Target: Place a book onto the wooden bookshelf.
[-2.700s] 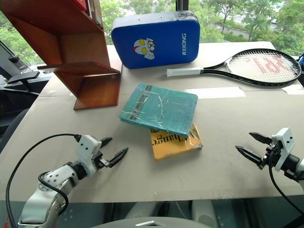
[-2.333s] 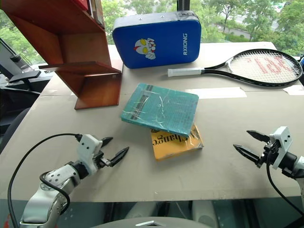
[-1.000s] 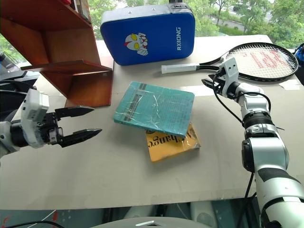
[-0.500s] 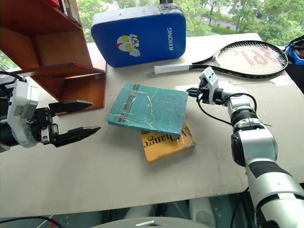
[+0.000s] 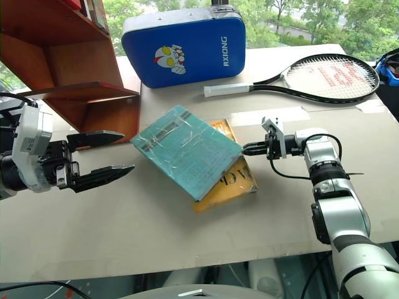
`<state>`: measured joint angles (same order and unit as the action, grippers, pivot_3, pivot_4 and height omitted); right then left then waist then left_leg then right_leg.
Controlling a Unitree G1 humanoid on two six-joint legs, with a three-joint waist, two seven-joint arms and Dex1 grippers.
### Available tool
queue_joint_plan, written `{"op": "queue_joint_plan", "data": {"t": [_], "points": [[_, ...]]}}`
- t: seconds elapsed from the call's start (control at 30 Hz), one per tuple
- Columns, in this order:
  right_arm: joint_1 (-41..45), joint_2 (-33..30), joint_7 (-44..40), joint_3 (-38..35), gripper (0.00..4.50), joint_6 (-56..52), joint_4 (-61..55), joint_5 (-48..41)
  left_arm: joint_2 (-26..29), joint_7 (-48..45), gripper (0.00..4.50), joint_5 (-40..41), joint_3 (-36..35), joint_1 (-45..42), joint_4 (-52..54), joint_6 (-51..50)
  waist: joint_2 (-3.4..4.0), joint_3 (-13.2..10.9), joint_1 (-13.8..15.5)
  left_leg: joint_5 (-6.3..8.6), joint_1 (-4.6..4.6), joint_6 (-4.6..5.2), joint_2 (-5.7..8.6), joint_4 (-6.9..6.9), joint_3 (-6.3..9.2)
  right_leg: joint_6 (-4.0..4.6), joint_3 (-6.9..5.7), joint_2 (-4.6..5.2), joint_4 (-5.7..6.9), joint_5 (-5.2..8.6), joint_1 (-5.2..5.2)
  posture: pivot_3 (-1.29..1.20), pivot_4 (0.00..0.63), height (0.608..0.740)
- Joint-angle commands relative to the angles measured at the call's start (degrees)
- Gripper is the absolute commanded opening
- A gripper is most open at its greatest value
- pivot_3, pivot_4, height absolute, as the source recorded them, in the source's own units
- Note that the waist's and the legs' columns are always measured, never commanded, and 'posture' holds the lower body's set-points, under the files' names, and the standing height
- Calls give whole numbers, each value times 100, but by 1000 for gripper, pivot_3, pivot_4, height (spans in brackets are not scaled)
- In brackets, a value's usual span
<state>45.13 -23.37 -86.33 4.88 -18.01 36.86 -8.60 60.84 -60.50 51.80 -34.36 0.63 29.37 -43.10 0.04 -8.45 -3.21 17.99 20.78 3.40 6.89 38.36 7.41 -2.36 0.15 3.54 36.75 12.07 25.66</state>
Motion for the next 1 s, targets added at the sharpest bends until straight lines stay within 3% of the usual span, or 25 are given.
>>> {"op": "queue_joint_plan", "data": {"t": [0.03, 0.3, 0.43, 0.57, 0.67, 0.8, 0.9, 1.0], "points": [[-323, -92, -40, 159, 126, -599, -1170, -325, 173, -128, 4500, -22, -70, 29, -23, -49, 0, 0, 21, 0, 0, 0, 0, 0, 0, 0, 0, 0, 0, 0, 0, 0, 150, 740], [-826, -341, 481, 123, 126, -1069, -2260, -633, 483, -577, 4500, -545, -377, 709, -128, -46, 2, -1, 111, 0, 0, -1, 0, 2, -2, 1, 0, -1, 1, -1, 1, 0, 150, 740], [-1013, -568, 813, -239, 126, -815, -2351, -814, 238, -491, 4500, -660, -407, 1052, 24, -60, 2, -1, 149, 0, 0, -1, 1, 2, -3, 1, 0, 0, -2, -1, 0, 0, 150, 740], [-1365, -846, 944, -733, 126, -831, -2921, -1266, -345, 292, 4500, -826, -193, 1276, 150, -197, 3, -1, 167, 0, 0, -1, 0, 0, -3, 1, 1, 0, -1, -1, 1, 0, 150, 740], [-1714, -1124, 1045, -1110, 887, -1051, -3603, -1686, -857, 926, 4500, -990, -42, 1530, 172, -352, 4, -1, 194, 1, -1, -1, 0, -1, -4, 1, 3, 0, -2, -1, 0, 0, 150, 740], [-2117, -1570, 1206, -1527, 2986, -1281, -4361, -2091, -1345, 1375, 4500, -1208, 359, 1969, 188, -435, 2, 0, 254, 1, -6, 0, 0, 1, -11, 0, 10, -1, 2, -1, -3, 0, 150, 740], [-2392, -1855, 1348, -1829, 4323, -1575, -4876, -2456, -2073, 1922, 4500, -316, 540, 1621, 123, -994, 4, 2, 328, 1, -6, 1, 0, 4, -12, 0, 10, 1, 2, -2, -8, 0, 150, 740], [-2745, -2089, 1467, -2047, 4427, -1786, -5388, -2769, -2736, 2424, 4500, 341, 675, 1271, 4, -1441, -22, 17, 430, 2, -3, 2, 0, 18, -5, -1, 0, 2, 4, -2, -13, 0, 150, 740]]}}
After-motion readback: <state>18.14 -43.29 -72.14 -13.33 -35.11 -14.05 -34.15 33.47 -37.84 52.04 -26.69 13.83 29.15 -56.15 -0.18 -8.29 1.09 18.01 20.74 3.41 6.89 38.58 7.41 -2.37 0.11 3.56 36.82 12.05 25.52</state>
